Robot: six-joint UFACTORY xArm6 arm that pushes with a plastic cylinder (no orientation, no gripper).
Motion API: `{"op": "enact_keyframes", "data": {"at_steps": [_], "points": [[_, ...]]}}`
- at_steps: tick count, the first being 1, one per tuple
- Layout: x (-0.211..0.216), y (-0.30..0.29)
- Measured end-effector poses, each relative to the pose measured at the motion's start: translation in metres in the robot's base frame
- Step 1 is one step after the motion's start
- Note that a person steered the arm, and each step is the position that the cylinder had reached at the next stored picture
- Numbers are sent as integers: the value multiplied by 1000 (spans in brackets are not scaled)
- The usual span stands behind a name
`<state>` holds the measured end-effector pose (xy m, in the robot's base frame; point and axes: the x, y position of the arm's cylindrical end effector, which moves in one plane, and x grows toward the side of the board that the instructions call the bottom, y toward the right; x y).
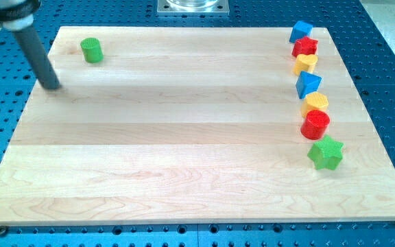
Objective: Push the green circle below to the green star
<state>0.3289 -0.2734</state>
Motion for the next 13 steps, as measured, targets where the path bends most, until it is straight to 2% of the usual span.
{"op": "enact_keyframes", "data": {"at_steps": [1,2,3,4,5,6,7,8,9,10,11,13], "points": [[-89,6],[-60,66],[44,147],[65,184],[56,157],[98,249],[106,247],[52,270],[66,329],[141,337],[146,337],[226,396]]}}
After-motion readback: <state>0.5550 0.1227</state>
